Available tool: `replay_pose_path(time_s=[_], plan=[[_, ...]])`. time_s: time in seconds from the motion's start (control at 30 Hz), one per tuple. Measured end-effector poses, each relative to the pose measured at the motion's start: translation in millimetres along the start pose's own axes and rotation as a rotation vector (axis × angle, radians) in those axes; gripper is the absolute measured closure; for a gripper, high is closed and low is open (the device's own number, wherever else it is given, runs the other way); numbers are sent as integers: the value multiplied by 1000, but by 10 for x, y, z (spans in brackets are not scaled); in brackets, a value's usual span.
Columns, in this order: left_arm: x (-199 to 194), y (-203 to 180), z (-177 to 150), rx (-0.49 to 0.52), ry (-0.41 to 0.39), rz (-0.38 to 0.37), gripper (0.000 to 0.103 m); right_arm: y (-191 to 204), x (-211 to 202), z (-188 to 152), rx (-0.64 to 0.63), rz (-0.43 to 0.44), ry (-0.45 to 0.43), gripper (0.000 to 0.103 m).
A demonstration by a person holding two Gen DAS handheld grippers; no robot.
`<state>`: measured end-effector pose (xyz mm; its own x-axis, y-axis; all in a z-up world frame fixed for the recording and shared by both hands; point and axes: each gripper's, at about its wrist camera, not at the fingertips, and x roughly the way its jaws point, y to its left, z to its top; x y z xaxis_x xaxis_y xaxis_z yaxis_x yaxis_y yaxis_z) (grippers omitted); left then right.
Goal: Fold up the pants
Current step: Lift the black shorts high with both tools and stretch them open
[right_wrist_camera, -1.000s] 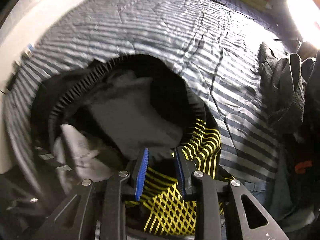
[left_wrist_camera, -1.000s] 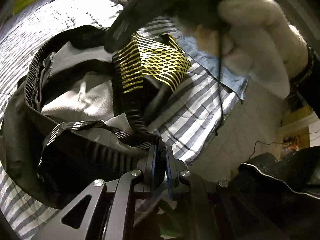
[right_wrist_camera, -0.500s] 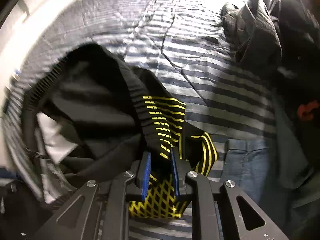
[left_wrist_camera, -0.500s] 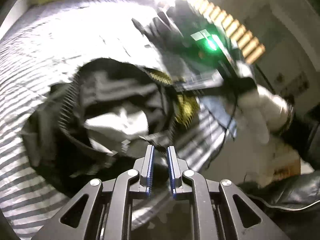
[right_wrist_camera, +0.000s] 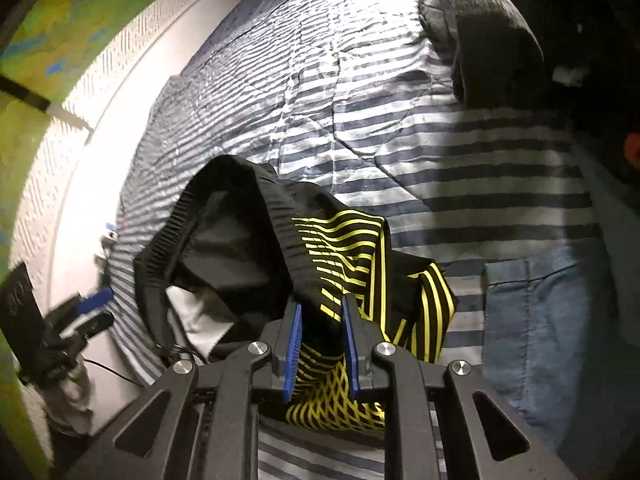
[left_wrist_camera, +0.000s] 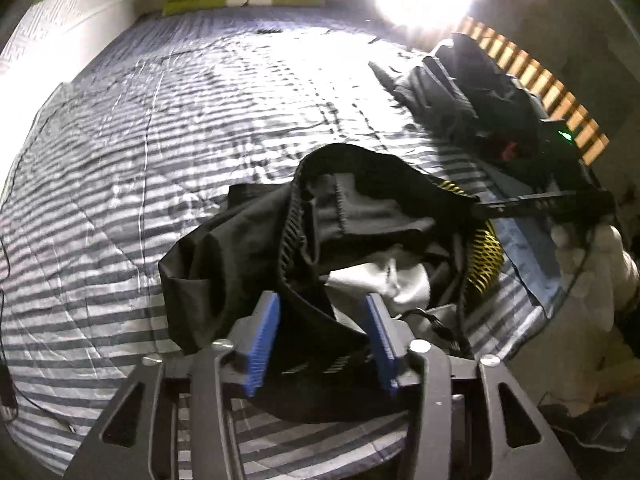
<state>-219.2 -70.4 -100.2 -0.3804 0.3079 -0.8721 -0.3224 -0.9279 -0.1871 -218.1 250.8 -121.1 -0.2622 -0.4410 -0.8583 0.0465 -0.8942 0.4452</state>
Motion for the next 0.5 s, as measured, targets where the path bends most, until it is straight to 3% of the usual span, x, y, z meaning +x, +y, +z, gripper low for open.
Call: replay_pose_path(time_s=[0.2,0.23,0.27,0.37,0.5], plan=[[353,81,105,-12,54,48,56,117,49,66,-63,-43,-26,86],[431,110,125,-22,66,44,71,110,30,67,-69,-48,-31,86],[542,139,146,-30,96,45,98,117,8,70,-75,-56,-37,86],[705,197,162,-35,114,131,101,130,-121,86,-78,-83,-76,86],[216,335,254,-133,-11,141,101,183,-503,166,-95,-107,-169,88]])
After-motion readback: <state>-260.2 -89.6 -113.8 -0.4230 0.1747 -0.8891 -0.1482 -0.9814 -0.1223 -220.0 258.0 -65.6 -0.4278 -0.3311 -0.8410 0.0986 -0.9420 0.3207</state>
